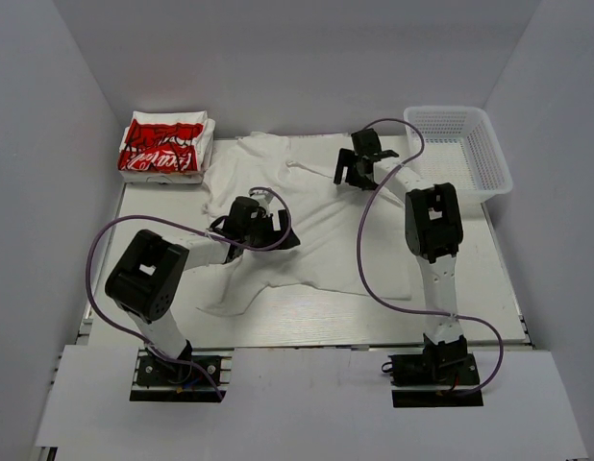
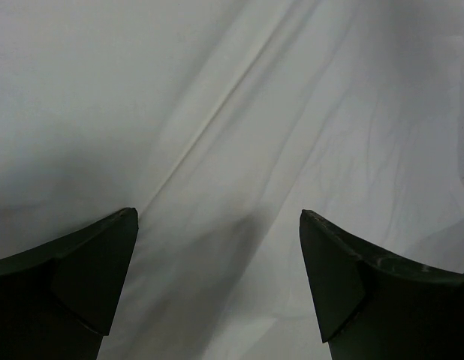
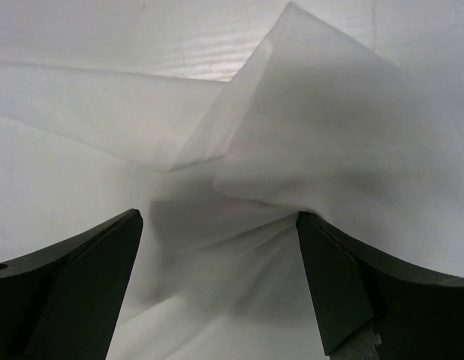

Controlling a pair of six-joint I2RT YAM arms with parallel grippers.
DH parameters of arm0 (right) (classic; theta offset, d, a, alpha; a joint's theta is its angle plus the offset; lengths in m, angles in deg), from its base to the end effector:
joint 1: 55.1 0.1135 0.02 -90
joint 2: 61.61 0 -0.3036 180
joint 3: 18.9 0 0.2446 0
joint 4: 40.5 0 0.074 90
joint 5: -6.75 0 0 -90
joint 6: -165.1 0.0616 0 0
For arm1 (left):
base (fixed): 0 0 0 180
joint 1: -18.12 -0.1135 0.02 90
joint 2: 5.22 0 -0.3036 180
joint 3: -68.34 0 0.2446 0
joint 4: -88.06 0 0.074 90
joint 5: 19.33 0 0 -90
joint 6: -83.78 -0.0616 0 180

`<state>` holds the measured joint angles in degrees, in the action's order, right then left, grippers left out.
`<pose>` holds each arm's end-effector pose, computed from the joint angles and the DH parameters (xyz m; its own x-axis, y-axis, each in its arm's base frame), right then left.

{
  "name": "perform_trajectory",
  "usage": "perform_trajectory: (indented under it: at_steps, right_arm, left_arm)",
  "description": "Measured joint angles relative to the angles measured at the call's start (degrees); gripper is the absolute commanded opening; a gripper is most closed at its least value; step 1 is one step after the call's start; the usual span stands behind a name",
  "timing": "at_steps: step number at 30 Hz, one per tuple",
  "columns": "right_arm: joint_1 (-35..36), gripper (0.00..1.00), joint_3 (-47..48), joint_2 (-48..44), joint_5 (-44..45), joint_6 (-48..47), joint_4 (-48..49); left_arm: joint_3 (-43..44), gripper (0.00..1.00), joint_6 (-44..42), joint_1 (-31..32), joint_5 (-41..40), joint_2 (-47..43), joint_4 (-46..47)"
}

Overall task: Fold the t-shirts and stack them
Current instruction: Flatten out the tshirt

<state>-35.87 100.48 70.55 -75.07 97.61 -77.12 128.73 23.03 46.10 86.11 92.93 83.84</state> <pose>0.5223 0.1729 0.1820 -0.7536 0.1385 -0.6426 0.0541 0.9873 0.1493 0.3063 -0.1813 0.1750 -0.8217 -0.0968 -0.5616 0.2584 0.8150 -0.5186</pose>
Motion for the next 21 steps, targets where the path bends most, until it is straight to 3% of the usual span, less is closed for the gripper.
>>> perform_trajectory:
  at_steps: [7, 12, 16, 21]
  right_arm:
    - [-3.5, 0.9, 11.1, 6.8, 0.7, 0.3, -0.9]
    - [-6.8, 0.9, 13.0, 8.9, 3.7, -0.3, 4.2]
    - [-9.0, 0.9, 18.8, 12.7, 5.4, -1.6, 4.8]
    - [-8.8, 0.9, 19.1, 12.8, 4.5, -4.7, 5.0]
  left_arm:
    - [0.5, 0.99, -1.2, 0.2, -0.2, 0.5, -0.5]
    - [0.8, 0.99, -2.1, 0.3, 0.0, 0.7, -0.9]
    - [0.1, 0.99, -3.0, 0.3, 0.2, -0.1, -1.0]
    - [-1.5, 0.99, -3.8, 0.3, 0.2, -2.7, -3.3]
